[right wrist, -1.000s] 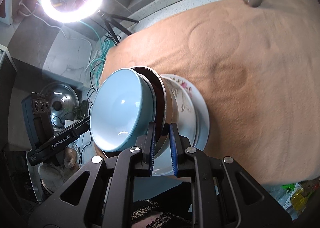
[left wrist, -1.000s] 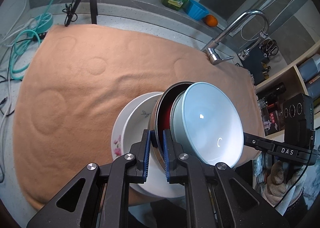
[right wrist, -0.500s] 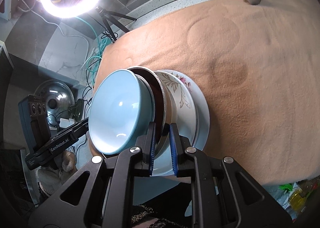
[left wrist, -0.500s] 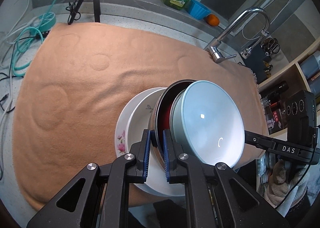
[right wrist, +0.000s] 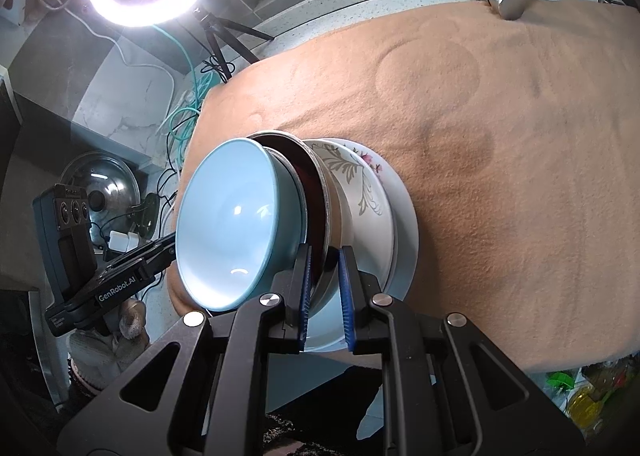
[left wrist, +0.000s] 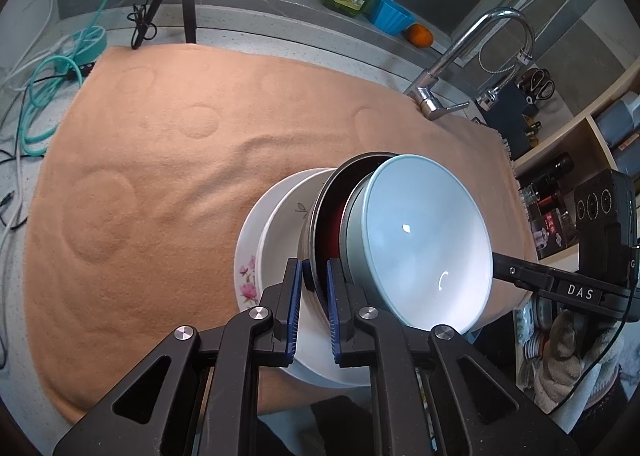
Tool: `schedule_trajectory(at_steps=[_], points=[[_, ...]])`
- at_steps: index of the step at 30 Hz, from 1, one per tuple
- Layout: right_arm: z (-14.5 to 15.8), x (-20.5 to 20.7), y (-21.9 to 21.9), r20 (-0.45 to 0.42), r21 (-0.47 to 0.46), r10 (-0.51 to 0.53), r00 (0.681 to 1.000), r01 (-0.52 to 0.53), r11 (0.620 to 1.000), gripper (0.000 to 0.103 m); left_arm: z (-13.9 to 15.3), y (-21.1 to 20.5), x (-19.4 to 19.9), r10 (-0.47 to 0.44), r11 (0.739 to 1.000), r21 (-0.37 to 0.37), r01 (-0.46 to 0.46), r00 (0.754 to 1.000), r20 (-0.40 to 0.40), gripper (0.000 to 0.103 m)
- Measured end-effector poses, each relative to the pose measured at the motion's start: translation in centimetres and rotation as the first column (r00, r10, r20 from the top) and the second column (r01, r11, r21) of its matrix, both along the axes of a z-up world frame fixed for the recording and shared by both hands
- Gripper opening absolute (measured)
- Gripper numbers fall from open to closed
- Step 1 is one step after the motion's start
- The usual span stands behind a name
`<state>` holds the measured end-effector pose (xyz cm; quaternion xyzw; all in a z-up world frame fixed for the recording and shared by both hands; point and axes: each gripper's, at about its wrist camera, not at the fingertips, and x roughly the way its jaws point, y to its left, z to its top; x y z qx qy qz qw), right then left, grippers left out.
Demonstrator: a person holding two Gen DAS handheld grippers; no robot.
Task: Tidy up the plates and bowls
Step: 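Open the left gripper and pull it back from the bowls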
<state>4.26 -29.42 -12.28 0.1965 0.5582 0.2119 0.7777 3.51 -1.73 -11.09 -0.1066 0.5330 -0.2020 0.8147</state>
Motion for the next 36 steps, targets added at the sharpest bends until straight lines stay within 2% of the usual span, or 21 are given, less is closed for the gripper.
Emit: schedule_trajectory(at_steps=[6, 10, 12, 16, 18, 21, 23, 25, 27, 31, 33, 36], points=[[1.1, -0.3, 0.1, 0.05, -0.045, -0.016, 0.999, 0.018, 0.999, 0.014, 0.7, 0.3, -0.5, -0.006, 0.999, 0.042, 0.006, 1.0, 0.019, 0.014], [2.3, -0.8, 0.0, 0.104, -0.076, -0.005, 0.995, 0.013, 0.997, 0.017, 2.0, 0.6, -1.2, 0.03, 0.994, 0.104, -0.04, 0.995, 0.095, 0.016], [2.6, -0.9, 0.0, 0.116, -0.073, 0.025, 0.993, -0.017, 0.997, 0.03, 2.0, 0.8, -1.3, 0.078, 0.992, 0.093, -0.087, 0.993, 0.093, 0.019], [3.2, -1.2, -0.6, 0.142, -0.087, 0.035, 0.989, -0.023, 0.996, 0.037, 2.2, 0.1, -2.3, 0.101, 0.985, 0.128, -0.116, 0.988, 0.117, 0.023], [3.5, -1.9, -0.8, 0.165, -0.096, 0.037, 0.986, -0.021, 0.995, 0.046, 2.7, -0.1, -3.1, 0.117, 0.984, 0.121, -0.133, 0.984, 0.134, 0.025], [3.6, -2.6, -0.8, 0.183, -0.124, 0.065, 0.981, -0.043, 0.991, 0.047, 3.2, -0.2, -4.4, 0.141, 0.982, 0.107, -0.158, 0.978, 0.152, 0.035], [3.8, -3.0, -0.9, 0.198, -0.127, 0.071, 0.978, -0.047, 0.991, 0.048, 3.5, -0.5, -5.0, 0.155, 0.979, 0.103, -0.173, 0.973, 0.169, 0.035], [4.3, -3.5, -1.1, 0.23, -0.148, 0.075, 0.97, -0.041, 0.988, 0.054, 3.8, -0.8, -5.5, 0.164, 0.978, 0.097, -0.184, 0.97, 0.182, 0.035], [4.7, -4.0, -1.2, 0.255, -0.164, 0.075, 0.964, -0.033, 0.986, 0.065, 4.1, -1.3, -6.1, 0.165, 0.978, 0.096, -0.185, 0.968, 0.19, 0.041], [5.6, -4.5, -1.5, 0.292, -0.19, 0.079, 0.953, -0.023, 0.982, 0.072, 4.6, -2.2, -6.8, 0.158, 0.977, 0.11, -0.185, 0.964, 0.216, 0.052], [6.1, -4.8, -1.5, 0.313, -0.203, 0.084, 0.946, -0.019, 0.979, 0.08, 4.8, -2.6, -7.1, 0.154, 0.977, 0.111, -0.182, 0.963, 0.221, 0.056], [6.4, -5.3, -1.4, 0.33, -0.212, 0.087, 0.94, -0.016, 0.977, 0.082, 5.1, -3.0, -7.6, 0.149, 0.974, 0.13, -0.183, 0.96, 0.238, 0.06]])
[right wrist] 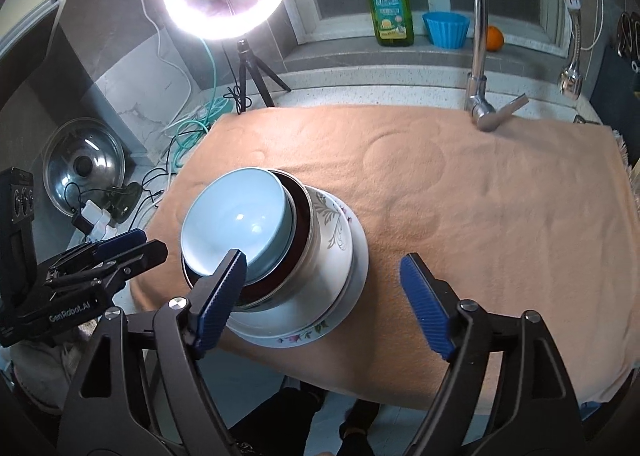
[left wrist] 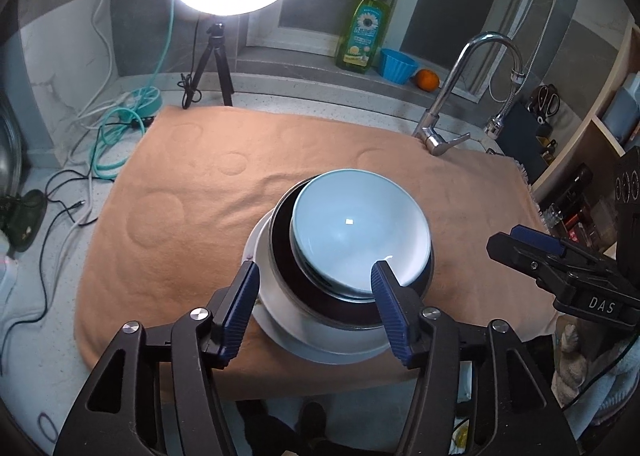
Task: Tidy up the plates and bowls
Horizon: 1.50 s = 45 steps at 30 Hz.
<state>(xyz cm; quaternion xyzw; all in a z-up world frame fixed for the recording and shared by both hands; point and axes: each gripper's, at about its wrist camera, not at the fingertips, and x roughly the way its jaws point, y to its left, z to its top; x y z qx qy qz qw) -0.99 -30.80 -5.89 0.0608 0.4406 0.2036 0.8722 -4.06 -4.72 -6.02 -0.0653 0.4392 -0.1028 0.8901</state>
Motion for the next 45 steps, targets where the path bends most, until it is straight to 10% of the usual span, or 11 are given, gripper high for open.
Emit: schedule_trajectory(at_steps=[45], points=[[0.3, -0.9, 0.5, 0.025, -0.012, -0.008, 1.0, 0.008, 1.0, 0.087, 0.6, -0.6, -0.8, 0.036, 0.996, 0.077, -0.038, 0.999, 0.02, 0.063]])
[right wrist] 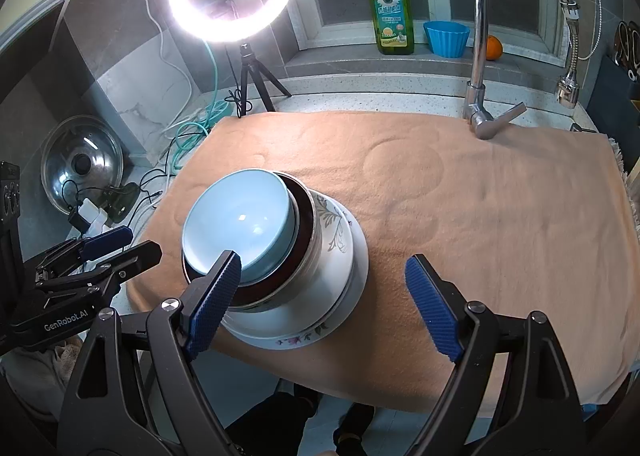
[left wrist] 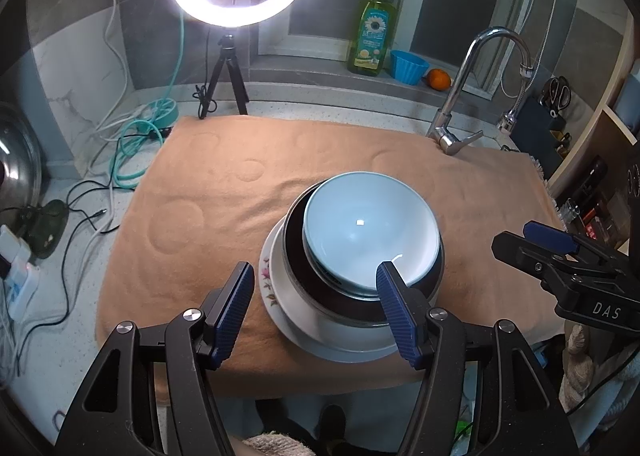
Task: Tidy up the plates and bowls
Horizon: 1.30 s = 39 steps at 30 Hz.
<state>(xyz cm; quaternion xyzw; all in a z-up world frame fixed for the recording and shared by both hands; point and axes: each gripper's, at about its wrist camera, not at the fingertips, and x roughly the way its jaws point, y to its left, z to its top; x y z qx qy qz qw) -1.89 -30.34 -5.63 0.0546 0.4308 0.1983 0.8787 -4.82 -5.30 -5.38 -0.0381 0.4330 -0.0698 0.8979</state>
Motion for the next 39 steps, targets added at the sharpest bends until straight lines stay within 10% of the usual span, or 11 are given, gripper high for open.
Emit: schedule_trajectory(at_steps=[39], points=[[0.08, 0.46, 0.28, -0.004, 0.0, 0.007, 1.0, -0.007, 1.0, 0.087, -0.02, 0.1, 0.11, 0.006, 1.0, 0.004, -0.006, 1.0, 0.0, 0.063]])
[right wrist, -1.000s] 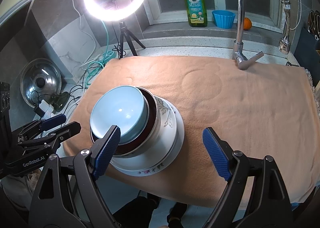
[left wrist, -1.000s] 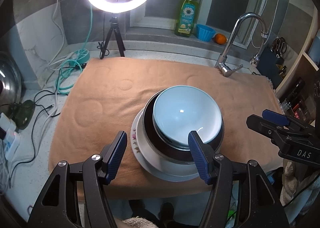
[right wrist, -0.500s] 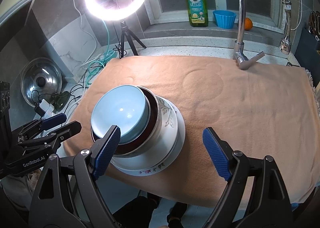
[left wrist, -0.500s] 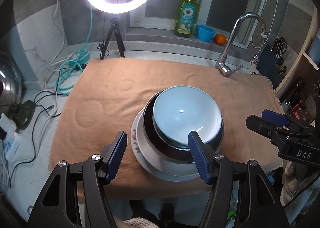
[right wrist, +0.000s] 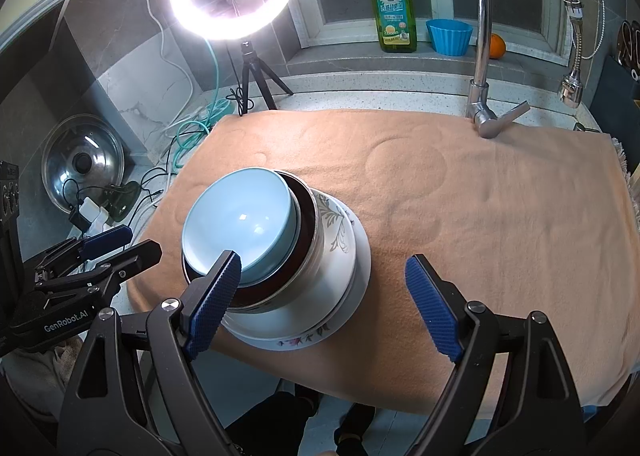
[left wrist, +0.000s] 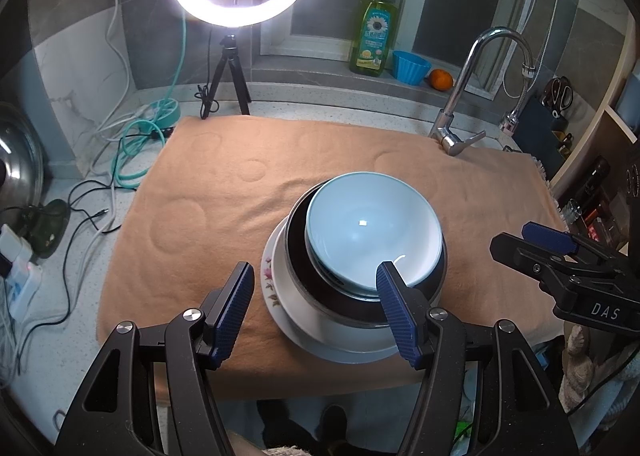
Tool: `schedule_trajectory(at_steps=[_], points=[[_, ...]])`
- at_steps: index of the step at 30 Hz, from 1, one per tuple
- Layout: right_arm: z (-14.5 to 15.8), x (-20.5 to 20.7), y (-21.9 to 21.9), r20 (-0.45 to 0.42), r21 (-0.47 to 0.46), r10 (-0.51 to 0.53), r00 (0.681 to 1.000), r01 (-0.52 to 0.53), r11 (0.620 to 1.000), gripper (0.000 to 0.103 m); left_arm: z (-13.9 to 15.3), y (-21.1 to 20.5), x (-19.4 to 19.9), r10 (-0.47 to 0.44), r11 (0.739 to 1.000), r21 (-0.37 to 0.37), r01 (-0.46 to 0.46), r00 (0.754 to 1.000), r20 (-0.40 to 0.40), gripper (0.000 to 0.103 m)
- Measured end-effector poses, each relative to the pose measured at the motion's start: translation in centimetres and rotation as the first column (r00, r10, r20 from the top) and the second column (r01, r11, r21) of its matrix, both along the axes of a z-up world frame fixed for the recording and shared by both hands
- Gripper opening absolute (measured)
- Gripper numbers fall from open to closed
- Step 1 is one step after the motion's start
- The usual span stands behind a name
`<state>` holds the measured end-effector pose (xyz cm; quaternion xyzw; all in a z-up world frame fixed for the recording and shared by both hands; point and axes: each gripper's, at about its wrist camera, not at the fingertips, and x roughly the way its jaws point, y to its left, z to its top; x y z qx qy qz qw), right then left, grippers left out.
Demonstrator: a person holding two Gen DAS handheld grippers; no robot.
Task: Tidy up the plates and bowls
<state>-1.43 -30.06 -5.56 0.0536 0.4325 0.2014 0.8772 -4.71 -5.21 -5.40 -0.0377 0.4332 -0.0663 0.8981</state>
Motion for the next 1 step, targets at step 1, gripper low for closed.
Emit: schedule_trajectory(at_steps=[1], points=[[-0.01, -0.05, 0.0, 0.001, 0.0, 0.0, 1.0, 0.0, 1.0, 0.087, -0.02, -0.01, -0.02, 0.0, 1.0, 0.001, 0.0, 1.0, 0.0, 0.063]])
